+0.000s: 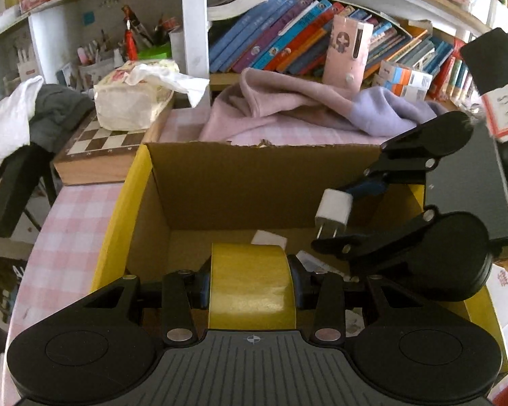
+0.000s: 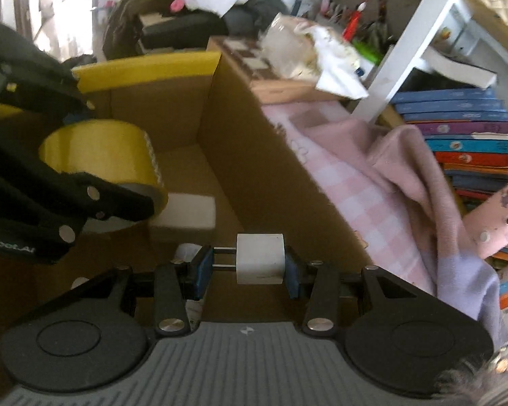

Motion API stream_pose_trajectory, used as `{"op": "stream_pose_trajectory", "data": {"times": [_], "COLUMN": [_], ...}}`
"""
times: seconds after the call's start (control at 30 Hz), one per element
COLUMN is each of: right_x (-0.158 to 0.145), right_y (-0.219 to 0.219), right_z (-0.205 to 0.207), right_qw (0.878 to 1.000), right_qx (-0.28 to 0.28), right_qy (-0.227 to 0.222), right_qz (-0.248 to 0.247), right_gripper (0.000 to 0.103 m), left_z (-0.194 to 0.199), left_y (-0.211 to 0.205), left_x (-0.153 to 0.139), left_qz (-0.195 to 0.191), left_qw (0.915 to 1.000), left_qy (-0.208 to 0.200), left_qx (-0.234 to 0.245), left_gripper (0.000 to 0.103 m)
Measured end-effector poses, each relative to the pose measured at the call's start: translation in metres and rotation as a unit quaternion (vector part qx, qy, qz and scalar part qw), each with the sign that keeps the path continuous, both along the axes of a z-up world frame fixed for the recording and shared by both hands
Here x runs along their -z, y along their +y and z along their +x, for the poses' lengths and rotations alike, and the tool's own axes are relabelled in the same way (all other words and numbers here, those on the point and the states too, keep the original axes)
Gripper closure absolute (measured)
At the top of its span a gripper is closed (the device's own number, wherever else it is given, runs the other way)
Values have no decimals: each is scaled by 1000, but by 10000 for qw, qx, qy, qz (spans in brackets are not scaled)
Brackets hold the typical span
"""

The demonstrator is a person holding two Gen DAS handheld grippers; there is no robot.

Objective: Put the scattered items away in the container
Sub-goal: 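Lower the tape roll into the yellow box with the left tool while the right tool releases the cube charger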

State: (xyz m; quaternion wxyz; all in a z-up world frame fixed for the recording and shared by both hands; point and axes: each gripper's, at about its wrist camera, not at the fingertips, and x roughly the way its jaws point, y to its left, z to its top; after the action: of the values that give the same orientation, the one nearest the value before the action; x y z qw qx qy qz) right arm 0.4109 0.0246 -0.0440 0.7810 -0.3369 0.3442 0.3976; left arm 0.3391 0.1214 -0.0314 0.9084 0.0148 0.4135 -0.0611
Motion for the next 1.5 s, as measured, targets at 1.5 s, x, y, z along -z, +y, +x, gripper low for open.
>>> {"op": "stream_pose_trajectory", "data": {"times": [1.5], "right_x": [-104], "right_y": [-89], "right_z": [-99], "right_qw": [9743], "right_qx": [477], "right_qy": [-1051], "right_qz": [1936], "right_gripper": [51], "left_z": [-131], "left_y": [-33], "left_x": [-100], "left_qz": [196], "left_qw": [9834], "left_qy": [-1710], "left_qx": [-582], "left_gripper": [27]}}
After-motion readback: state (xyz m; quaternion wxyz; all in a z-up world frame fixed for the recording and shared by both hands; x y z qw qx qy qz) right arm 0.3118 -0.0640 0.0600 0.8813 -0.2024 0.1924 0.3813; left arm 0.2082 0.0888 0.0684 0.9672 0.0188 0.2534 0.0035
